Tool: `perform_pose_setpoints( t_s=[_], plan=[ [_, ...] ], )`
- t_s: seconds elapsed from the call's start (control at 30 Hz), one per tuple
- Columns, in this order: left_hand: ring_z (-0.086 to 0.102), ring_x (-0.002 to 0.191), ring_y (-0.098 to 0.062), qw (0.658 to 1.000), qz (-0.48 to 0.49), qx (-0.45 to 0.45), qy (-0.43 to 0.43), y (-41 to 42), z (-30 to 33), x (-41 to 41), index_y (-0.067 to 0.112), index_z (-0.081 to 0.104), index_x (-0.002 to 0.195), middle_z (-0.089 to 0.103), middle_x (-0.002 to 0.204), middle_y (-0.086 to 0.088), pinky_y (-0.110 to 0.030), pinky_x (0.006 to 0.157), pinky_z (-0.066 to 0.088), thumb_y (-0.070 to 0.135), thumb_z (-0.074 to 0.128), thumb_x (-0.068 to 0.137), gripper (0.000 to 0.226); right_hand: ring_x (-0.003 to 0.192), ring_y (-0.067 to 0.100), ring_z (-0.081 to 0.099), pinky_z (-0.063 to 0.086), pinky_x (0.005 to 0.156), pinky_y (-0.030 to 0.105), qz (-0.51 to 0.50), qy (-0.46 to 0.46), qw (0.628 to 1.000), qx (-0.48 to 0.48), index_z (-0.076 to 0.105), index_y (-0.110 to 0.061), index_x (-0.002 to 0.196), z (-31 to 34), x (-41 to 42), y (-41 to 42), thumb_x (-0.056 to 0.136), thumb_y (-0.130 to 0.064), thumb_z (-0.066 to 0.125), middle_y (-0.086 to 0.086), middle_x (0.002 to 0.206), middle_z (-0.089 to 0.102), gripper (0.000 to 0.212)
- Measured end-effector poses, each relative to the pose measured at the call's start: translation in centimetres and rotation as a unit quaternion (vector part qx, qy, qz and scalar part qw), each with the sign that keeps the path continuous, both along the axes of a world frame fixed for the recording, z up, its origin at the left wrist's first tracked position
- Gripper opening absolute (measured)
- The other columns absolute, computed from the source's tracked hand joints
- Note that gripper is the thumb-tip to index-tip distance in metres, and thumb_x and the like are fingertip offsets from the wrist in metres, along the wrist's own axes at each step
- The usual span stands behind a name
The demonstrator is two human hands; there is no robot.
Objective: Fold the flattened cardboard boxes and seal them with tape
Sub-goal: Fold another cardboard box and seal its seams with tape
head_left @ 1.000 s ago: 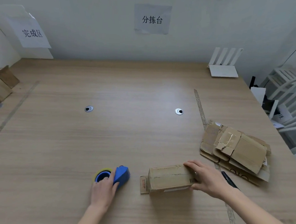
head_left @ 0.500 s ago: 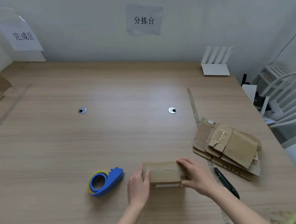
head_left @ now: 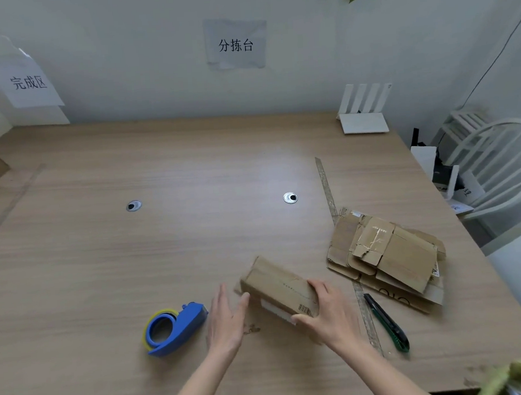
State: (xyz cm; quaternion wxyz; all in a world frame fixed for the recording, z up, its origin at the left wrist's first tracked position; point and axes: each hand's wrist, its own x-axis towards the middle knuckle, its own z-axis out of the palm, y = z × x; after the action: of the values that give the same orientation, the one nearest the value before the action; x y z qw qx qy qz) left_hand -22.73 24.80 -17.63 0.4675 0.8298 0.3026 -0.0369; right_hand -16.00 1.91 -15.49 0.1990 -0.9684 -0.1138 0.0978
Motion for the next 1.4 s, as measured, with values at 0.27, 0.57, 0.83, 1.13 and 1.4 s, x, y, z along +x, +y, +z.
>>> perform_pose_setpoints(
  t_s=[0.27, 0.57, 0.83, 1.13, 1.4],
  plan=[
    [0.049, 0.125, -0.004, 0.991, -0.112, 0.021, -0.065, -1.8, -0.2, -0.3, 0.043, 0.037, 0.147, 0.047, 0.14, 0.018, -0.031, 0.101, 0.046, 0.045, 0.065, 0.089, 0.065, 0.1, 0.01, 0.063, 0.049, 0.091, 0.031, -0.028, 0.07, 0.988, 0.138, 0.056, -0.03, 0.137, -1.1, -0.5, 2.8, 0.096, -0.053, 0.058, -0.01, 0.122, 0.058, 0.047],
    [0.032, 0.142, -0.003, 0.987, -0.13, 0.024, -0.093, -2.2, 0.3, 1.3, 0.037, 0.041, 0.148, 0.026, 0.156, 0.021, -0.029, 0.114, 0.035, 0.033, 0.072, 0.086, 0.07, 0.075, 0.009, 0.068, 0.06, 0.074, 0.041, -0.07, 0.077, 0.972, 0.213, 0.055, -0.044, 0.133, -2.5, -0.2, 4.9, 0.095, -0.037, 0.064, -0.014, 0.095, 0.065, 0.039],
    [0.031, 0.144, -0.007, 0.985, -0.163, 0.025, -0.059, 0.2, 0.7, 1.3, 0.05, 0.031, 0.149, 0.026, 0.159, 0.018, -0.038, 0.115, 0.035, 0.04, 0.063, 0.093, 0.065, 0.084, 0.012, 0.068, 0.061, 0.076, 0.039, -0.044, 0.098, 0.973, 0.203, 0.04, -0.053, 0.139, -2.5, -0.4, 6.6, 0.097, -0.045, 0.056, -0.015, 0.103, 0.064, 0.045],
    [0.043, 0.135, -0.007, 0.983, -0.121, 0.134, -0.042, 3.8, 2.0, -0.2, 0.044, 0.038, 0.147, 0.041, 0.149, 0.018, -0.034, 0.101, 0.044, 0.06, 0.053, 0.093, 0.059, 0.109, 0.012, 0.062, 0.049, 0.075, 0.029, -0.022, 0.019, 0.994, 0.108, 0.037, -0.041, 0.148, 0.1, -0.6, 7.1, 0.1, -0.051, 0.05, -0.015, 0.136, 0.049, 0.051],
    [0.055, 0.116, -0.014, 0.958, -0.057, 0.272, 0.076, 11.6, -2.6, -5.9, 0.04, 0.037, 0.149, 0.055, 0.13, 0.01, -0.028, 0.085, 0.045, 0.059, 0.058, 0.089, 0.066, 0.118, 0.007, 0.054, 0.048, 0.077, 0.025, -0.013, -0.04, 0.994, 0.096, 0.045, -0.036, 0.144, 0.7, -0.8, 7.4, 0.101, -0.044, 0.05, -0.018, 0.137, 0.045, 0.044]
  ],
)
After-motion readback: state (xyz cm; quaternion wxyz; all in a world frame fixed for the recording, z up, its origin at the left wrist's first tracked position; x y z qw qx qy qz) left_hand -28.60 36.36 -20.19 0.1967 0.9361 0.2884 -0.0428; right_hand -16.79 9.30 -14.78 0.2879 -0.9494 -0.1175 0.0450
